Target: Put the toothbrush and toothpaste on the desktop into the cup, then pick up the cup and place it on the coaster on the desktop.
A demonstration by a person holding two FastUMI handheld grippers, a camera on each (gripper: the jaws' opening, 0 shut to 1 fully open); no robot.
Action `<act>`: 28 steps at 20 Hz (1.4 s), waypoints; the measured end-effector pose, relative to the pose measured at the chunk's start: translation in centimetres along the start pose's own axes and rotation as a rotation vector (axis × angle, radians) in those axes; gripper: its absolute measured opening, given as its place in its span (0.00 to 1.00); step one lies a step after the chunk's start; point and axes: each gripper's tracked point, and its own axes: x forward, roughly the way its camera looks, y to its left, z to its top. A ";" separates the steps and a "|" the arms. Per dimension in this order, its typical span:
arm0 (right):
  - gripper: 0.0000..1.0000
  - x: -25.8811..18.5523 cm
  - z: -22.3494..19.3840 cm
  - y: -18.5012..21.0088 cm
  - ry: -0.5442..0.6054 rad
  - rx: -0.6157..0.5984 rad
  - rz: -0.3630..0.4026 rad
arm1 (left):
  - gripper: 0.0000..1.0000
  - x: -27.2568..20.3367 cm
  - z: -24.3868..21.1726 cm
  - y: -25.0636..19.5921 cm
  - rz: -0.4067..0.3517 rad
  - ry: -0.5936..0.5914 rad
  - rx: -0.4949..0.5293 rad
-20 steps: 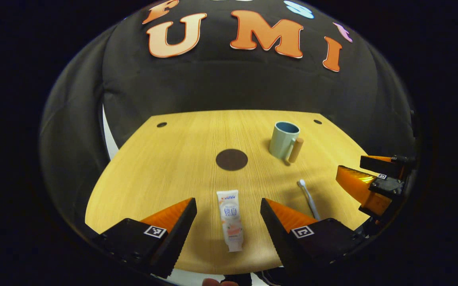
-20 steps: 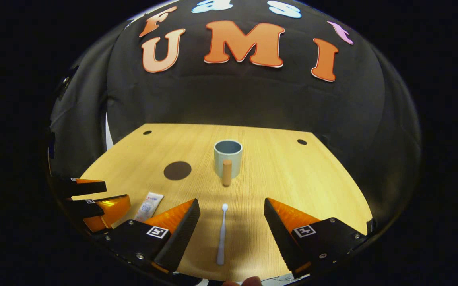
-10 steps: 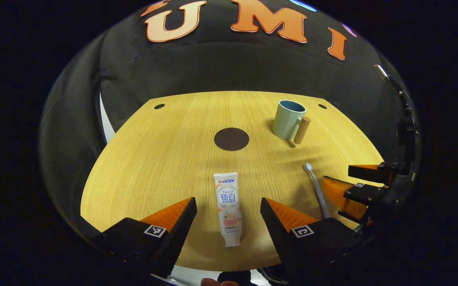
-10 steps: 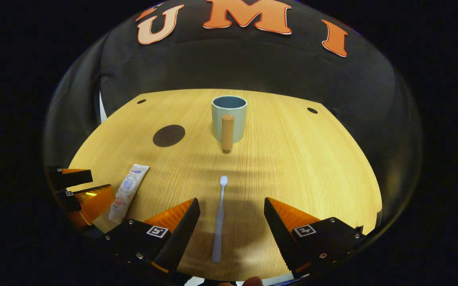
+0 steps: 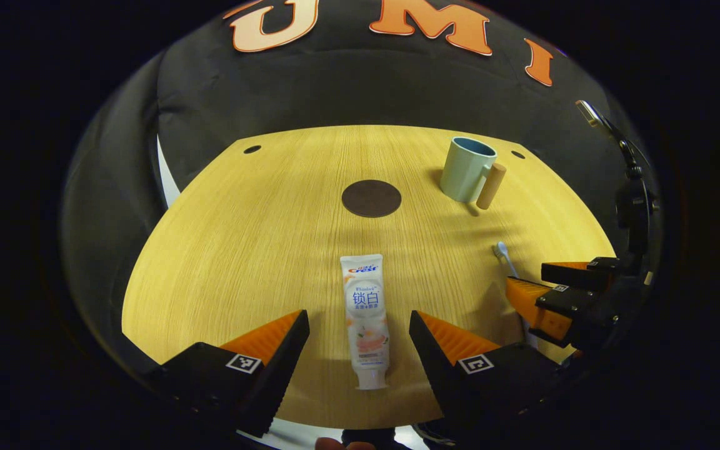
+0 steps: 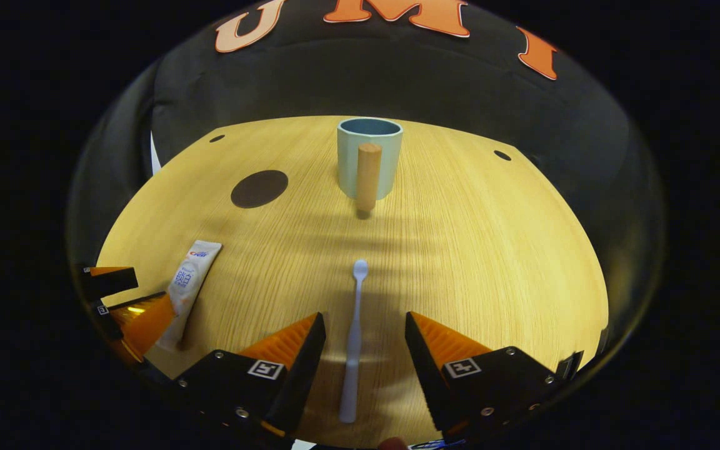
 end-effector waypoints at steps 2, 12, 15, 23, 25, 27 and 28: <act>0.69 0.3 -0.2 0.1 0.017 -0.002 -0.004 | 0.98 0.4 -0.2 0.2 0.004 0.007 0.000; 0.13 0.7 -0.7 1.1 0.060 -0.023 0.011 | 0.98 1.0 -0.9 0.3 -0.005 0.027 -0.017; 0.08 0.7 -0.7 1.3 0.067 0.020 0.025 | 0.98 1.2 -1.2 0.2 -0.011 0.038 -0.020; 0.04 -0.9 1.6 1.2 0.014 0.045 0.038 | 0.98 1.6 -1.4 -0.1 -0.019 0.052 0.001; 0.04 -1.7 2.5 1.2 -0.011 0.050 0.039 | 0.98 1.8 -1.4 -0.3 -0.017 0.060 0.015; 0.04 -2.3 3.3 0.8 -0.031 0.055 0.037 | 0.98 2.2 -1.7 -0.4 -0.013 0.067 0.016; 0.04 -2.5 3.5 0.6 -0.039 0.058 0.037 | 0.98 2.4 -1.6 -0.6 -0.013 0.066 0.014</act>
